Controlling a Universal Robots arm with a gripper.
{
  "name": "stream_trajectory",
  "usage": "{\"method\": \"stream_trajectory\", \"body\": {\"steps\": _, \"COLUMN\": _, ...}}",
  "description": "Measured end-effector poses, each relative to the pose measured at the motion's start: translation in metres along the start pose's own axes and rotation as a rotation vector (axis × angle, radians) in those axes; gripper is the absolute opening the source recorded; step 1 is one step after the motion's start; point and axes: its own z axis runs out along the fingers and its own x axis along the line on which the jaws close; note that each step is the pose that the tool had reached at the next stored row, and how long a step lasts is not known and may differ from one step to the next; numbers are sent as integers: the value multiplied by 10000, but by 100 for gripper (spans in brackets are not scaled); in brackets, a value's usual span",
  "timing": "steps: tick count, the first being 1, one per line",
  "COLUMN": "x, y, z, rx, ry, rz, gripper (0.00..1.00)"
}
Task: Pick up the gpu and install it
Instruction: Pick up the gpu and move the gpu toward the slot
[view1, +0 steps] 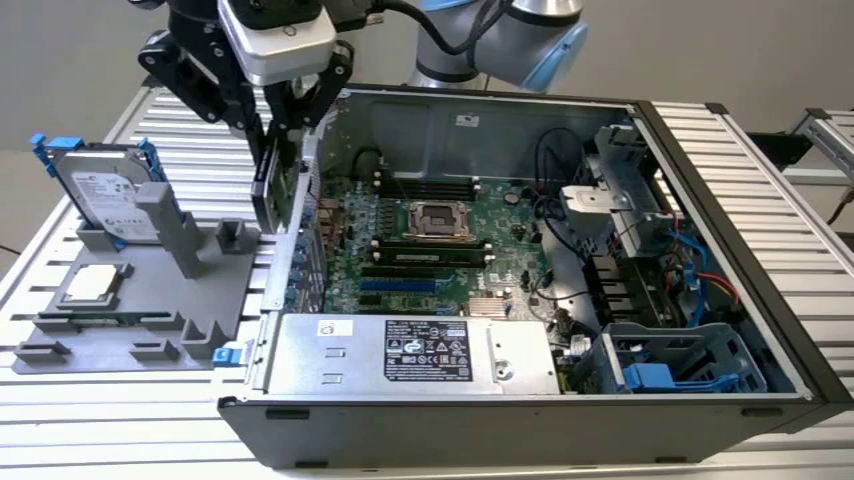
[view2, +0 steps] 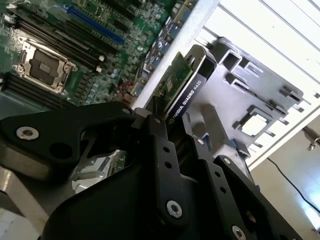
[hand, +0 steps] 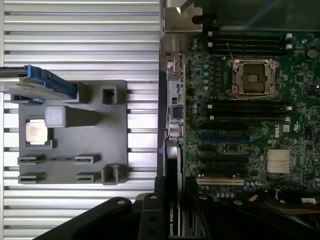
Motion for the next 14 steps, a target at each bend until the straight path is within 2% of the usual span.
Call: {"method": "stream_trajectory", "body": {"steps": 14, "x": -327, "y": 3, "z": 0, "rx": 0, "ry": 0, "rz": -1, "gripper": 0}}
